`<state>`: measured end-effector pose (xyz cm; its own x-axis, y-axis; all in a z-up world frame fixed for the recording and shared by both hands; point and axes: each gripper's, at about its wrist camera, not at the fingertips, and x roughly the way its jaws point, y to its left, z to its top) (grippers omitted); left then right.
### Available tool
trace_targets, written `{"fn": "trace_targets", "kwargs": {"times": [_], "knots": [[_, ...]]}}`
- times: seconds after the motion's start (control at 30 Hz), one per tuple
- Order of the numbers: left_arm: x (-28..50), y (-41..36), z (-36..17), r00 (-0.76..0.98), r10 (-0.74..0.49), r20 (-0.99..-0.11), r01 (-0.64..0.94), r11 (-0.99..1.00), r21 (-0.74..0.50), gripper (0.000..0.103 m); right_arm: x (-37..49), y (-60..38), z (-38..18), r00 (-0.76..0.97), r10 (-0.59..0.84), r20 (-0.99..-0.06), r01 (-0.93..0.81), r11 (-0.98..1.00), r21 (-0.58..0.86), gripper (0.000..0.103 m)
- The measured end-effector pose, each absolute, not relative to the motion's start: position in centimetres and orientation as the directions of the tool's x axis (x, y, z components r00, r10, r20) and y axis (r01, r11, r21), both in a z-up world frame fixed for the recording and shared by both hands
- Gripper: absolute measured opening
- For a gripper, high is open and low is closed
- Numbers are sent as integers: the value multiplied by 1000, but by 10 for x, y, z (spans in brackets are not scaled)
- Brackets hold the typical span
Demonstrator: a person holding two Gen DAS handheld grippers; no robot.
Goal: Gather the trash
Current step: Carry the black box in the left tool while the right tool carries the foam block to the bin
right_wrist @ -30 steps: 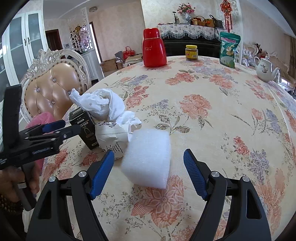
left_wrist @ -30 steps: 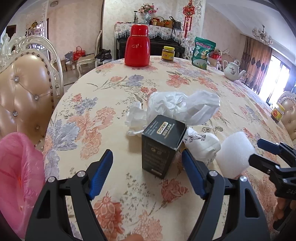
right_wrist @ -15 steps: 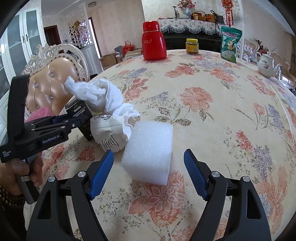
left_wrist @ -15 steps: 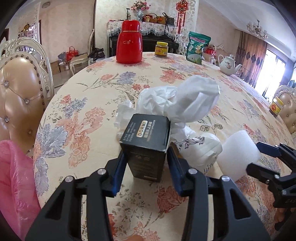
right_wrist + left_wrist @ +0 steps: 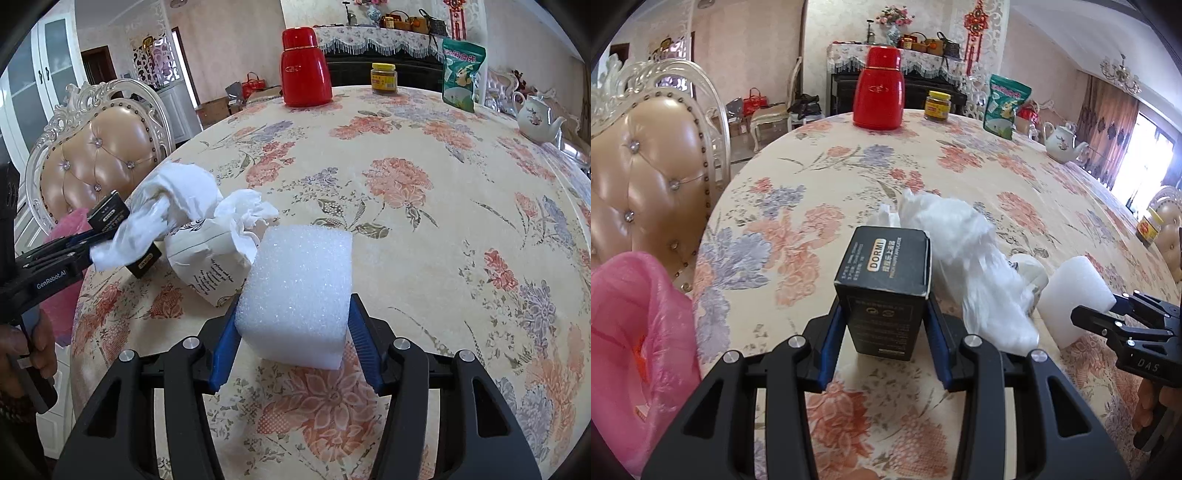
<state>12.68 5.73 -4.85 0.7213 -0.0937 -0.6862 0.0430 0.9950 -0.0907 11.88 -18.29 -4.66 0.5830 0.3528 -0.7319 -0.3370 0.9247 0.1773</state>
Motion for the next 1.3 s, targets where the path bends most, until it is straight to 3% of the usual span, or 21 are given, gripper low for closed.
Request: {"fn": "trace_targets", "kwargs": {"times": [1.3], "knots": [[56,105,8,821,-21,-571,-43,994,-97,41,91,-169,5,663,369,-651,-374,917,138,52]]}}
